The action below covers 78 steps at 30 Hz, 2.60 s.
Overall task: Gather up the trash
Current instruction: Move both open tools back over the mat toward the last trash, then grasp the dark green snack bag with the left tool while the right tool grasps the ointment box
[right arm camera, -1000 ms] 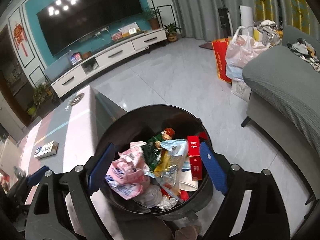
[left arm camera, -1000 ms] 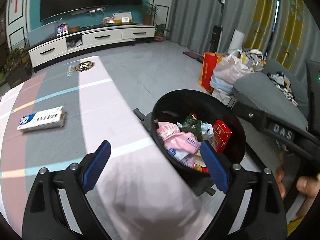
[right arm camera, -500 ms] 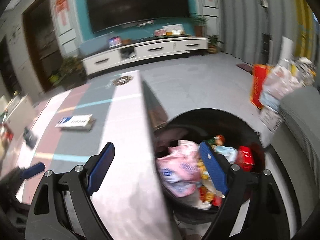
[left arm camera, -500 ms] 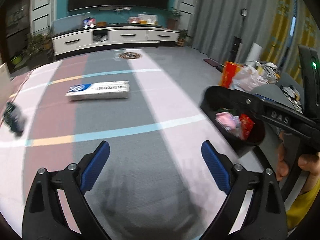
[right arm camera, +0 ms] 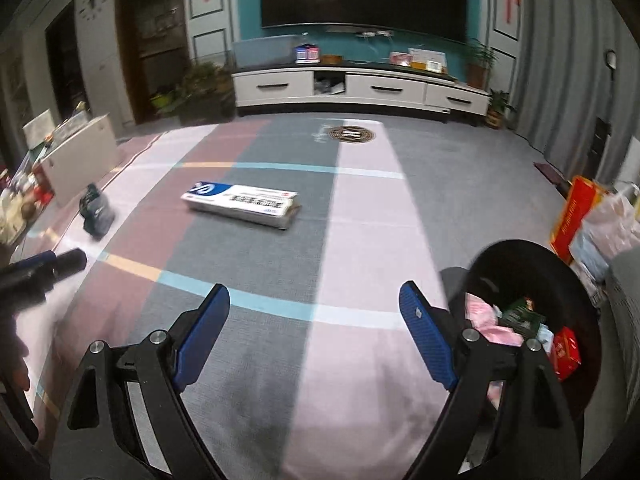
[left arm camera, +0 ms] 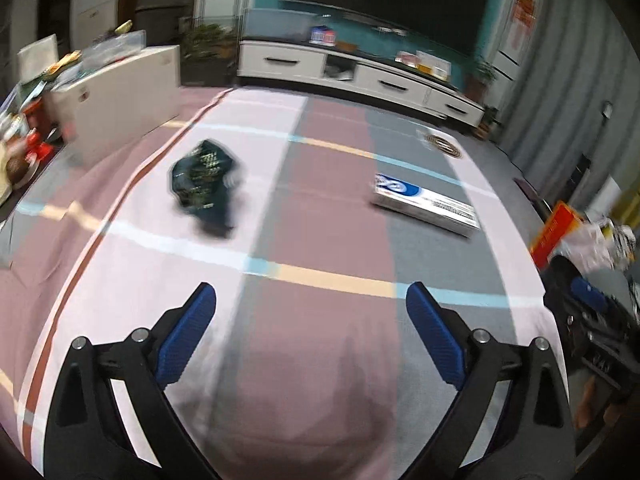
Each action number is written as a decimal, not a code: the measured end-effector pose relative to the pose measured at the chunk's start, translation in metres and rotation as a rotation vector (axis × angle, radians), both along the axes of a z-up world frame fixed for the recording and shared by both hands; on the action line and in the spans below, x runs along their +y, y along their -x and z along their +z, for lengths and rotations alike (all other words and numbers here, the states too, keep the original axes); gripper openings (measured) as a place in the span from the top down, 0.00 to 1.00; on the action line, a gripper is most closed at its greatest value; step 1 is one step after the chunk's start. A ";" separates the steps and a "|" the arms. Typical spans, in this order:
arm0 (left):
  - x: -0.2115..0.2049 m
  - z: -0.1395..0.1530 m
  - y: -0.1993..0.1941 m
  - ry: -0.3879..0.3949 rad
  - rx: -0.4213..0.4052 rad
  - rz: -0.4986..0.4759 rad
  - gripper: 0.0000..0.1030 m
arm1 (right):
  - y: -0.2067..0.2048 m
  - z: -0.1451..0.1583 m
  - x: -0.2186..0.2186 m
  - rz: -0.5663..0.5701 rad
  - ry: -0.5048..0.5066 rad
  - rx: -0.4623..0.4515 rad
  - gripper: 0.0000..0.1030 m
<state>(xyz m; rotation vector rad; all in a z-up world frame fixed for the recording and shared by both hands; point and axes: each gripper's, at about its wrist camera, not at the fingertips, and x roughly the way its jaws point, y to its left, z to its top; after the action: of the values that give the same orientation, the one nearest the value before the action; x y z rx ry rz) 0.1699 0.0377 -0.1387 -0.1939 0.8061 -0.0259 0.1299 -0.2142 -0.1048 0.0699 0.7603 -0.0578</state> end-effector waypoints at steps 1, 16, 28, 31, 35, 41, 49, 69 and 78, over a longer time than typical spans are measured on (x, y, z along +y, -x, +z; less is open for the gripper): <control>0.004 -0.002 -0.002 0.005 0.007 0.011 0.07 | -0.003 -0.001 0.005 0.009 -0.002 0.001 0.17; 0.040 -0.003 -0.035 -0.038 0.004 0.144 0.07 | -0.029 -0.003 0.041 0.063 0.020 -0.009 0.17; 0.036 -0.001 -0.064 0.004 0.014 0.163 0.07 | -0.043 -0.005 0.043 0.053 -0.009 0.006 0.17; 0.038 -0.007 -0.072 0.015 0.043 0.183 0.07 | -0.047 -0.005 0.043 0.051 -0.038 0.011 0.17; 0.037 -0.011 -0.080 -0.014 0.059 0.203 0.07 | -0.056 -0.007 0.038 0.023 -0.058 0.023 0.17; 0.031 -0.006 -0.094 -0.049 0.047 0.173 0.07 | -0.085 -0.009 0.036 0.067 0.020 0.057 0.17; 0.020 -0.004 -0.115 -0.118 0.041 0.102 0.10 | -0.143 -0.008 0.053 0.246 0.150 0.109 0.17; 0.040 -0.018 -0.121 -0.122 0.063 0.187 0.67 | -0.186 -0.042 0.083 0.458 0.206 0.270 0.54; 0.037 0.000 -0.109 -0.130 0.011 0.156 0.69 | -0.163 -0.034 0.078 0.352 0.234 0.249 0.64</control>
<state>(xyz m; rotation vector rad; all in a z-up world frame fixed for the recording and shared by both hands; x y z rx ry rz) 0.2786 0.0750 -0.1391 -0.1332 0.7984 0.1739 0.2934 -0.1365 -0.1390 -0.2986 0.9997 0.1829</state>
